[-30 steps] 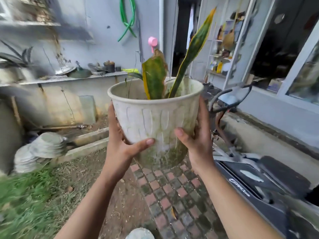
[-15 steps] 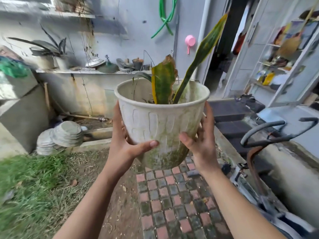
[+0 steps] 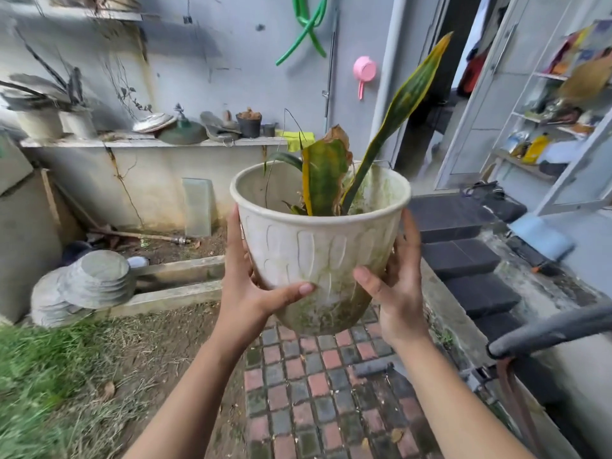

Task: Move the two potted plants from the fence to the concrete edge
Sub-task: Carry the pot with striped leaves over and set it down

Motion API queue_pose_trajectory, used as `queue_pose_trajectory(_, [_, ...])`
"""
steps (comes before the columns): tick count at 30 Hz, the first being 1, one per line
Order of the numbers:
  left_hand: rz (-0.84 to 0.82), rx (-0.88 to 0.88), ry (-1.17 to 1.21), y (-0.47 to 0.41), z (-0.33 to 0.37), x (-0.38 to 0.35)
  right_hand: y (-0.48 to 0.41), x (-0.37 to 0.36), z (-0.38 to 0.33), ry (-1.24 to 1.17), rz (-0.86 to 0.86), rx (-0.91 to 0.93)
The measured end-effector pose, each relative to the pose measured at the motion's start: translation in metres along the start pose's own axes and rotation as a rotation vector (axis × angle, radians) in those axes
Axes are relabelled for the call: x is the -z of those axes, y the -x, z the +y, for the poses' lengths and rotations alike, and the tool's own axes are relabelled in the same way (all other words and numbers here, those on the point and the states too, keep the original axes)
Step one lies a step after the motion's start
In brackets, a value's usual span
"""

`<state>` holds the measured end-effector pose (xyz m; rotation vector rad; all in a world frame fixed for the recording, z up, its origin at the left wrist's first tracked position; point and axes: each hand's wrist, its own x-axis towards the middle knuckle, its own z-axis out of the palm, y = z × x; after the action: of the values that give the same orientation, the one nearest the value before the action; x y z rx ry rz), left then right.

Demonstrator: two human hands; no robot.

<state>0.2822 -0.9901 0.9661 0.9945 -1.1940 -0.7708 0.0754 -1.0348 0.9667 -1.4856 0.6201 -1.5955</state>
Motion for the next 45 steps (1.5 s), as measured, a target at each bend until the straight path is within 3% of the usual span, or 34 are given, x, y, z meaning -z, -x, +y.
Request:
queue_pose_trajectory(11, [0.134, 0.049, -0.144, -0.111, -0.103, -0.059, -0.134, 0.067, 0.14, -0.166, -0.11, -0.063])
queue_pose_trajectory(19, [0.085, 0.127, -0.155, -0.202, -0.188, -0.063, -0.2, 0.085, 0.235, -0.119, -0.025, -0.163])
queue_pose_trajectory(25, [-0.008, 0.162, -0.107, -0.285, -0.281, -0.042, -0.247, 0.08, 0.32, -0.05, 0.012, -0.223])
queue_pose_trajectory(34, [-0.019, 0.192, -0.086, -0.379, -0.412, -0.009, -0.302, 0.063, 0.468, -0.011, 0.021, -0.316])
queue_pose_trajectory(39, [-0.043, 0.207, -0.091, -0.407, -0.509, 0.007, -0.31, 0.06, 0.559, -0.045, 0.035, -0.457])
queue_pose_trajectory(45, [-0.027, 0.203, -0.096, -0.419, -0.633, 0.021, -0.3, 0.069, 0.685, -0.04, 0.049, -0.424])
